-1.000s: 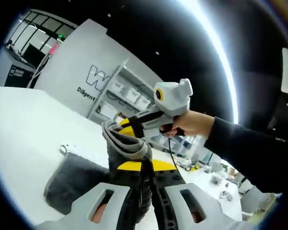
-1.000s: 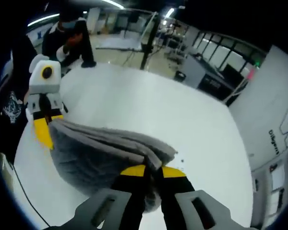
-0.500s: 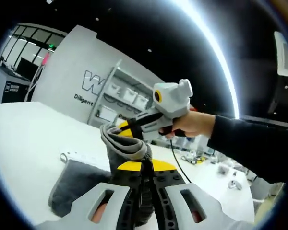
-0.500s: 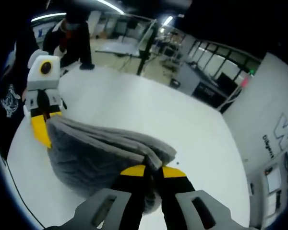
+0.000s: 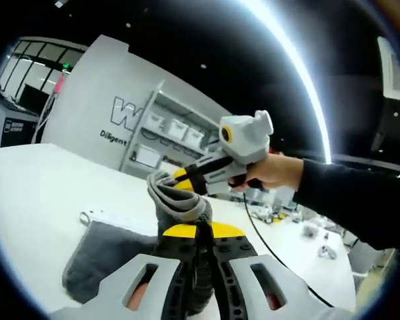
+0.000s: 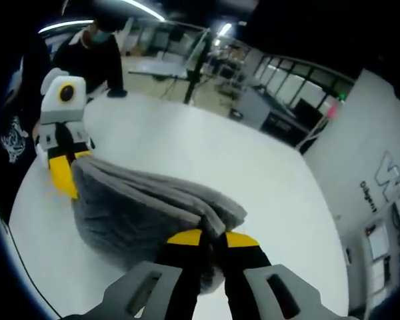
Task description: Open the folded towel by lifting each exposed corner and separating the folded layers until the towel lies flat within the target outline without major curled edges
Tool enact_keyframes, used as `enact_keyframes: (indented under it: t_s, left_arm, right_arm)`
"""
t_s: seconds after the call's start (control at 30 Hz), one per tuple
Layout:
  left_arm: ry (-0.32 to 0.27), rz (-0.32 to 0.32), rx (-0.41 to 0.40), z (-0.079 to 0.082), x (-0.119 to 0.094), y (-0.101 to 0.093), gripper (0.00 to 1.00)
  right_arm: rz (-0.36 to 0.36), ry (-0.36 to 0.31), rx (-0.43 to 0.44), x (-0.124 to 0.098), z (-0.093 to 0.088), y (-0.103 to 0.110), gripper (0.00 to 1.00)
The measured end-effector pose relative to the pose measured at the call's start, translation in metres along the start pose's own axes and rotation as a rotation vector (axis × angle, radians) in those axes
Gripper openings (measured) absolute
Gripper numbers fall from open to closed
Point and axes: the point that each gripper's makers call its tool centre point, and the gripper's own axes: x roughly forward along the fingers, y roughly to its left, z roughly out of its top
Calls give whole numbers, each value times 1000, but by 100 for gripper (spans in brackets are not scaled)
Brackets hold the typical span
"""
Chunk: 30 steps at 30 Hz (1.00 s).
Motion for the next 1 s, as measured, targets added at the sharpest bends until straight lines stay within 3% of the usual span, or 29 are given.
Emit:
enact_keyframes:
  t_s: [0.27,0.73,1.0]
  left_arm:
    - [13,-15,13,-4,3,-6,2]
    - [16,-20,22,-4,9,-7,3]
    - [16,-30,19,-5,14,-10,3]
  right_arm:
    - [-1,40,10,-4,-6,0,7]
    - [-26,23,40,-13,-17,-8,8]
    - [-44,20,-2,-17,-22,-12,9]
